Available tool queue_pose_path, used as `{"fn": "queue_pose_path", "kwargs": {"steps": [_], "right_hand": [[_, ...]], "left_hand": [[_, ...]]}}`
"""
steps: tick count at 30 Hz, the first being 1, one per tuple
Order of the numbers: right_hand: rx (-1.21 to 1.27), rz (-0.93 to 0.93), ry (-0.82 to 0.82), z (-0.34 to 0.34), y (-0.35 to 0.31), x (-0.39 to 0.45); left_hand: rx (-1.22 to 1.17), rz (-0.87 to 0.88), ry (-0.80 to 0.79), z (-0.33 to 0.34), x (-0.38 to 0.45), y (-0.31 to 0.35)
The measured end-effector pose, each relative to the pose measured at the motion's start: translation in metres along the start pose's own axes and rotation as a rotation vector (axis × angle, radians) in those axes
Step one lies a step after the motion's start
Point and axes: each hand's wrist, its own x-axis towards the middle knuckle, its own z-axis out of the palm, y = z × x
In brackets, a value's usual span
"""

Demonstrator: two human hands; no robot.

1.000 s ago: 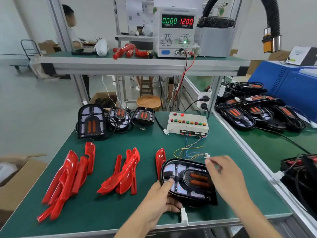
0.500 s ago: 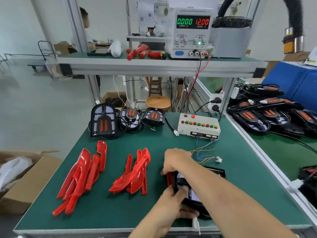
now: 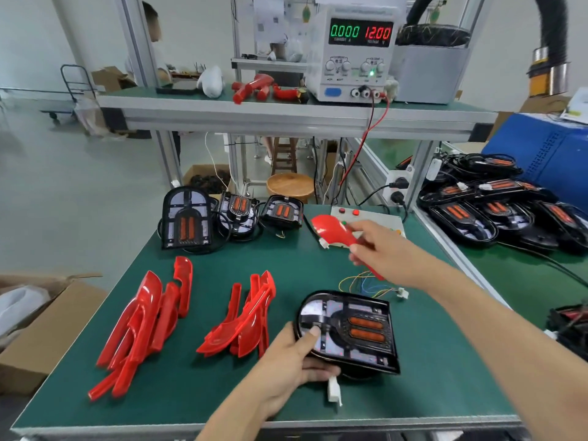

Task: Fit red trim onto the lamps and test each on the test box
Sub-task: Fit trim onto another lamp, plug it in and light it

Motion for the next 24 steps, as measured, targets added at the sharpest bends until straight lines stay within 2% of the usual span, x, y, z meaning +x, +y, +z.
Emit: {"fn": "queue_pose_path", "kwargs": {"steps": [4,8,12,17,24], "right_hand": [[-0.054,0.043,-0.039,0.005,0.037,-0.038],[-0.171,-0.027,-0.049,0.021,0.042,-0.051],[-0.266,-0.201,-0.050,0.032,0.035,-0.047],[-0.382,-0.399,0.076,0.035,0.033,-0.042],[-0.337,-0.398,0.077,0.039,0.037,-0.046]], "left_hand": [[0.032,0.043,-0.040,-0.012,0.002,0.006],[0.094,0.040,-0.082,-0.011,0.006,0.014],[0.130,0.035,-0.120,-0.010,0.010,0.021],[0.090,0.026,-0.169,-0.011,0.007,0.024],[0.103,0.050,-0.192,-0.010,0.004,0.024]]}}
